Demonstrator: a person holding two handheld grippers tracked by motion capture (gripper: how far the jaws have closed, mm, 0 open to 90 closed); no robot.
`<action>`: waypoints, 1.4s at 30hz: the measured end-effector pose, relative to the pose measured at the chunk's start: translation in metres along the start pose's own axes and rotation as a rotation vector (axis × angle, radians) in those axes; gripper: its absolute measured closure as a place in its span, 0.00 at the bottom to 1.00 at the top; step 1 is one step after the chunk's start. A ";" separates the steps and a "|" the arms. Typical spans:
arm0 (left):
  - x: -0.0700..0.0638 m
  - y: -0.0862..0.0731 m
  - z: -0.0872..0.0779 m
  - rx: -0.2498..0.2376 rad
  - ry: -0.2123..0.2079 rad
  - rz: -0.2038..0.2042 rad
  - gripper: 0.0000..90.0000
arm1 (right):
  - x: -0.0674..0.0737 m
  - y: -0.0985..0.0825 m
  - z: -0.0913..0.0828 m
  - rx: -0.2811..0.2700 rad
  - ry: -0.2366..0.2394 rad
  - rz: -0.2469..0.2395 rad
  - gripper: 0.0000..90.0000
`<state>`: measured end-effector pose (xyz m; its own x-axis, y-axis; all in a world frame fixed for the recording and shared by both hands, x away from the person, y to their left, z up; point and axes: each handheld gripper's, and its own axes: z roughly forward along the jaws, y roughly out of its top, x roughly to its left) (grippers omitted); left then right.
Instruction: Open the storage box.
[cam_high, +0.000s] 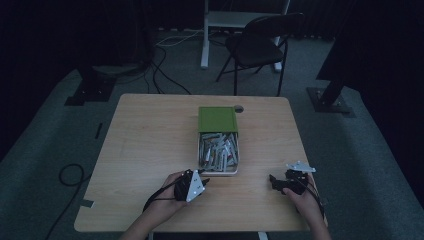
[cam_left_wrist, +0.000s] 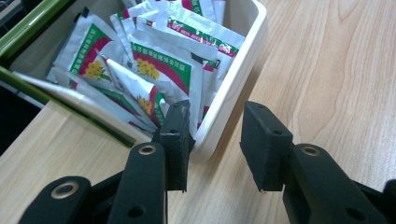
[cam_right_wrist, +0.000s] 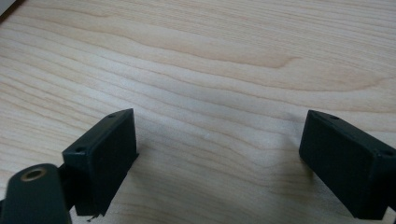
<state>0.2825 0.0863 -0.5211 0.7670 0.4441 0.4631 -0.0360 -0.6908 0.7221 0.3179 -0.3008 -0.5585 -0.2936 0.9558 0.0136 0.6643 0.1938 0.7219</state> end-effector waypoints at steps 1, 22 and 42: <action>0.000 -0.001 -0.001 -0.002 -0.009 -0.010 0.71 | 0.000 0.000 0.000 0.000 0.000 0.000 0.12; 0.023 -0.042 -0.023 -0.009 0.013 -0.206 0.71 | 0.000 0.000 0.000 -0.001 0.000 -0.001 0.12; 0.055 -0.097 -0.068 0.081 0.148 -0.459 0.69 | 0.000 0.000 0.000 0.000 0.000 -0.001 0.12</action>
<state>0.2845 0.2169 -0.5311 0.5923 0.7858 0.1783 0.3390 -0.4437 0.8296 0.3182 -0.3008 -0.5584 -0.2939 0.9558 0.0132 0.6643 0.1943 0.7218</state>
